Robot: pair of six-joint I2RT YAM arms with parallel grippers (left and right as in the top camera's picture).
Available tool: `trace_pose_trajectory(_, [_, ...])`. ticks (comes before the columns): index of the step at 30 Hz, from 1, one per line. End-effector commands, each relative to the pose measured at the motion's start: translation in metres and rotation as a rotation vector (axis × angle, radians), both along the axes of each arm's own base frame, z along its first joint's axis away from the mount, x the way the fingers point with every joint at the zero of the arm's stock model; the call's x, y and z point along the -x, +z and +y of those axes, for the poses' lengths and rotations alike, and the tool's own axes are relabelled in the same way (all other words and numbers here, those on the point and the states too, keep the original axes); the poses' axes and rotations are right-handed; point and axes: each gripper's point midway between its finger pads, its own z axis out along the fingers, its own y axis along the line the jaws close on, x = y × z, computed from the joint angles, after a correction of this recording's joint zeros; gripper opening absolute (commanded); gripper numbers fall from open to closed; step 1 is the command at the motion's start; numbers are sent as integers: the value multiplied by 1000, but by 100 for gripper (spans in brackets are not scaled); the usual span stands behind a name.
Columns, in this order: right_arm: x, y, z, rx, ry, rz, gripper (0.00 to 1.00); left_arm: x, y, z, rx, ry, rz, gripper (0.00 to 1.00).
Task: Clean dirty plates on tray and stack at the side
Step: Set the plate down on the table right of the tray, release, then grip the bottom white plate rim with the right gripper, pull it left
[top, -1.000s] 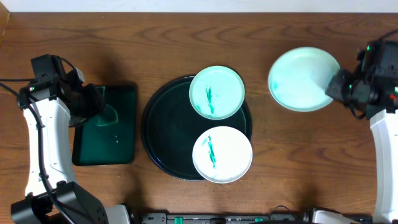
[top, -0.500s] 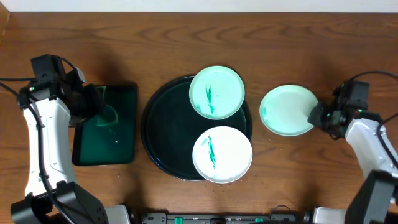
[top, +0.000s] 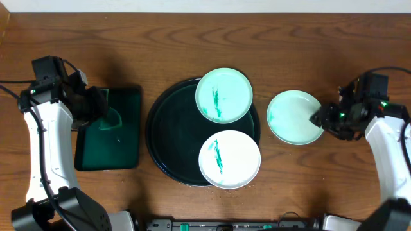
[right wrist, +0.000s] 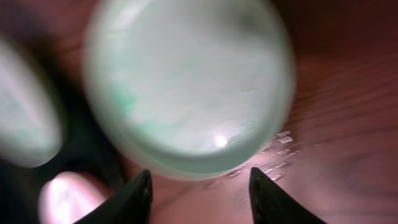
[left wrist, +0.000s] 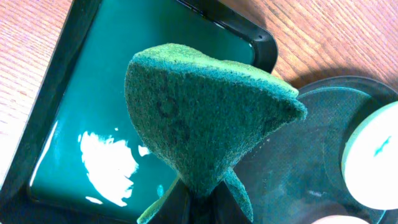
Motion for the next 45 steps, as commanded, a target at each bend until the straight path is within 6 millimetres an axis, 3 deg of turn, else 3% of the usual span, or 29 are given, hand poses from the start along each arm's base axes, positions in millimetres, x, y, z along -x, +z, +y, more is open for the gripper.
trace_pose_trajectory(1, [21,9,51,-108,162,41,52,-3,5,2,-25,-33,-20,7])
trace_pose_trajectory(8, [60,-22,111,-100,391,149,54,-3,5,1,-25,-35,-19,7])
trace_pose_trajectory(12, [74,-46,124,-20,446,212,55,-3,5,1,-25,-35,-19,8])
trace_pose_trajectory(16, [75,-62,138,15,491,232,53,-3,5,1,-25,-35,-20,8])
trace_pose_trajectory(23, [73,-88,146,84,513,265,41,-3,5,1,-25,-34,-19,8])
trace_pose_trajectory(25, [74,-94,151,75,521,280,30,-3,5,1,-25,-34,-19,7])
trace_pose_trajectory(26, [75,-97,152,71,519,288,19,-3,5,1,-25,-34,-19,7])
trace_pose_trajectory(27, [75,-98,154,68,514,292,9,-3,5,1,-25,-34,-19,7])
trace_pose_trajectory(29, [73,-94,156,66,510,279,1,-3,5,1,-25,-35,-18,8])
trace_pose_trajectory(34, [63,-70,172,23,537,206,1,-3,5,1,-24,-35,-18,7])
trace_pose_trajectory(41, [37,-36,226,-30,562,38,1,-2,4,1,-22,-35,-12,7])
trace_pose_trajectory(43, [30,-36,239,-22,546,-3,1,-2,4,1,-22,-35,-12,7])
trace_pose_trajectory(45, [23,-50,262,-20,569,-30,1,-2,4,-1,-22,-40,-12,8])
